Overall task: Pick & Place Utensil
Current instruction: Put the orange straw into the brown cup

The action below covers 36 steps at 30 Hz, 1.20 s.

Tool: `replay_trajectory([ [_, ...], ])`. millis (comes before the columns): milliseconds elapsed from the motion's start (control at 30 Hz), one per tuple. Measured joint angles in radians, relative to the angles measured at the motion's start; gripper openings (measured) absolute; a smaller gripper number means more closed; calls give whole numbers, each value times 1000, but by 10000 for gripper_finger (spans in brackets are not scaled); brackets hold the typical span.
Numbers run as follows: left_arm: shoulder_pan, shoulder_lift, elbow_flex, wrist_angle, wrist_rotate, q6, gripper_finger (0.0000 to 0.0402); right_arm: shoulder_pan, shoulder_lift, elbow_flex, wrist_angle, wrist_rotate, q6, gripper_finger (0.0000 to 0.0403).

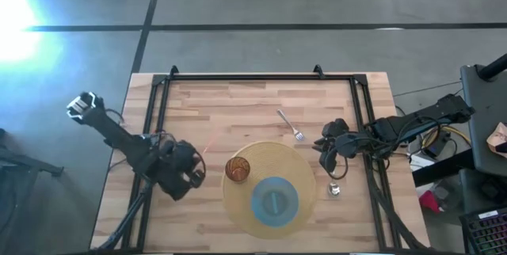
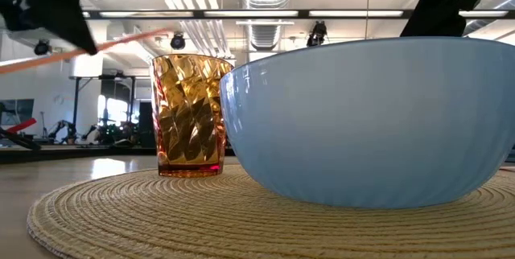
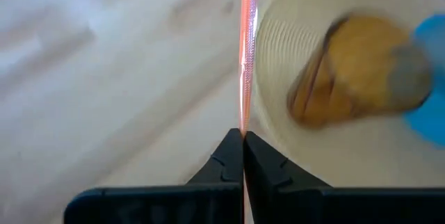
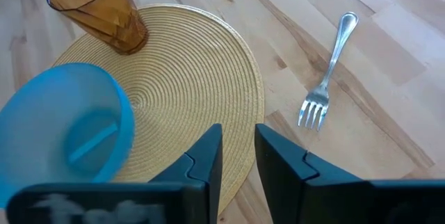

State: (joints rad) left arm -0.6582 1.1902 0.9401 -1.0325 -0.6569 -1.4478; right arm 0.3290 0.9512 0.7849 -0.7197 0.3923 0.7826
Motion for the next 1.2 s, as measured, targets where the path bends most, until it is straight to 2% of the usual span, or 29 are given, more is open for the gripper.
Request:
replay_trajectory([
  [267,0,-93,1,61,-260,154,0,0,0,-1,0,0,1,89],
  [567,2,-107,2,304,-402,454,0,0,0,-4,0,1,23,98],
  [767,2,-106,-4,454,-519,608,0,0,1,-4,0,2,22,87],
  [933,2,-90,-11,544,-573,671,0,0,1,-4,0,3,19,77],
  [1200,5,-5,-12,607,-670,679,0,0,1,-6,0,4,7,68],
])
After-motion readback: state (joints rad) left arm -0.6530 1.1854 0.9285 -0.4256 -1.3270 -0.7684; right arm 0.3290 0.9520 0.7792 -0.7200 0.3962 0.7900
